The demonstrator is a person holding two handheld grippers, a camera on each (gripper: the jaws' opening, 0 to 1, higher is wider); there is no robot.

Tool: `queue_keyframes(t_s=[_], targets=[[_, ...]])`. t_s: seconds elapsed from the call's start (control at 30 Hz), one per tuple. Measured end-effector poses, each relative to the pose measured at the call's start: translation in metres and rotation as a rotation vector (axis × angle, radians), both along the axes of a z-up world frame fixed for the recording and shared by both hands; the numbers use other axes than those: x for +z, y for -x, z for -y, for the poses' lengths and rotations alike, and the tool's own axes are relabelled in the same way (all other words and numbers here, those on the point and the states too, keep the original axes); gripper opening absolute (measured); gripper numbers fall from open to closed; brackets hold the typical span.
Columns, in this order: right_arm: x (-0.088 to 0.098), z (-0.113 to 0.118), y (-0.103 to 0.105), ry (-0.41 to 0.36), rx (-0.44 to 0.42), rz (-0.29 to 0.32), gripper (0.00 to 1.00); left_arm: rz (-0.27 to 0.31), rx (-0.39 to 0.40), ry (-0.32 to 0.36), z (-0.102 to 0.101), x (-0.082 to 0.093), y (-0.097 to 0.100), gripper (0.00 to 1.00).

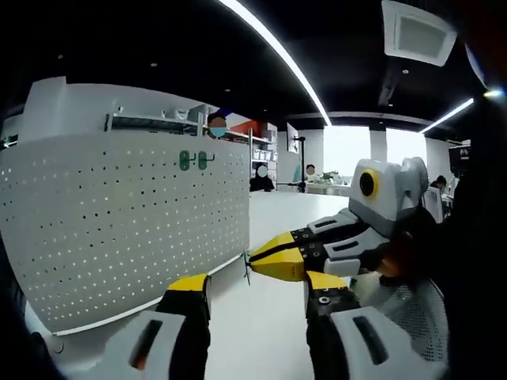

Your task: Insert the hook assembly into the mounting plate slot until the hook locks in place.

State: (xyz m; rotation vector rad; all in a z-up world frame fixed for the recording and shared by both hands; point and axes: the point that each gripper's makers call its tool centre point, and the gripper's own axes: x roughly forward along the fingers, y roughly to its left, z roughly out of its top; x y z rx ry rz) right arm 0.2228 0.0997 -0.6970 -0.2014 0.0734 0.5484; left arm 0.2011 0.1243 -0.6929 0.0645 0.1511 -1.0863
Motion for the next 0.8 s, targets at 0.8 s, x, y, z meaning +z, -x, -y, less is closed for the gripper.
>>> queue_keyframes(t_s=[0.8], targets=[[0.070, 0.082, -0.040, -0.032, -0.185, 0.126, 0.01, 0.027, 0.004, 0.010, -0.001, -0.018, 0.003, 0.67]])
